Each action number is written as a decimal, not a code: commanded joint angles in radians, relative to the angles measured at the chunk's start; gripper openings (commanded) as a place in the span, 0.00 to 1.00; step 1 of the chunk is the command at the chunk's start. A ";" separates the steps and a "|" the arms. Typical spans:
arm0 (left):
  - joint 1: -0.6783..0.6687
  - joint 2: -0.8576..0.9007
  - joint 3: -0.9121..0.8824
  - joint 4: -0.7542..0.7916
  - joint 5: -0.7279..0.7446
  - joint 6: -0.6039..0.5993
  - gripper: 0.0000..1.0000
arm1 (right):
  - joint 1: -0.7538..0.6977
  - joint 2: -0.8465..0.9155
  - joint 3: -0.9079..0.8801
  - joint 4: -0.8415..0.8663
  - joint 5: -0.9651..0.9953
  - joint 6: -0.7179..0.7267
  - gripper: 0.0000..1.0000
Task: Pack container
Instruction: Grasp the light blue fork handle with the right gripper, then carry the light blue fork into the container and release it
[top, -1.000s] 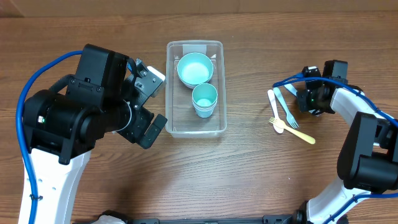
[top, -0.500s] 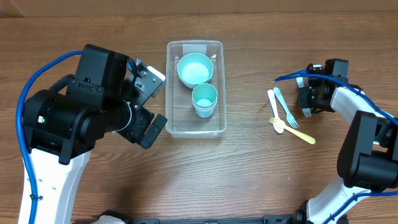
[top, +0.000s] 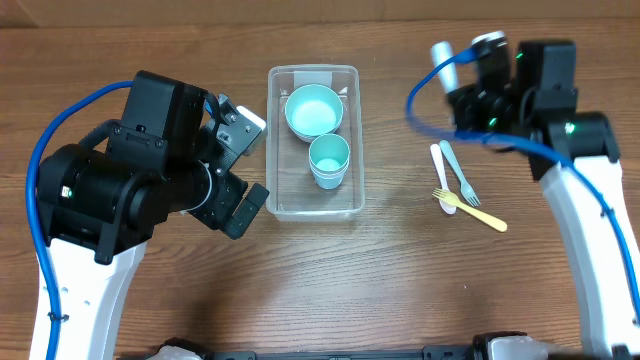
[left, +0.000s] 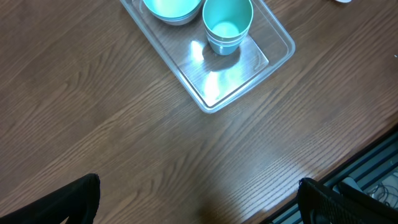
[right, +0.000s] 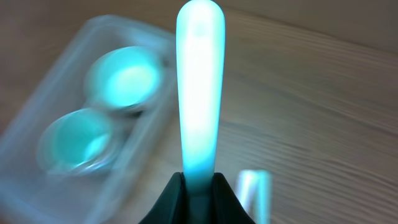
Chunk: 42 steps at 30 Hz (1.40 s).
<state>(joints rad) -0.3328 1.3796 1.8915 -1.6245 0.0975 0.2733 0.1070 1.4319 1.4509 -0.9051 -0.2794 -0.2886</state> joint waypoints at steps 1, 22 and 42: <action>0.006 0.006 0.000 0.002 0.007 0.028 1.00 | 0.137 -0.032 0.016 -0.104 -0.119 -0.215 0.04; 0.006 0.006 0.000 0.002 0.007 0.028 1.00 | 0.531 0.318 -0.010 0.023 -0.091 -0.423 0.06; 0.006 0.006 0.000 0.002 0.007 0.028 1.00 | 0.520 0.127 0.114 -0.093 0.047 -0.189 0.45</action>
<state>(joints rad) -0.3328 1.3796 1.8912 -1.6241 0.0975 0.2737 0.6312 1.7279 1.4803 -0.9771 -0.2245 -0.5861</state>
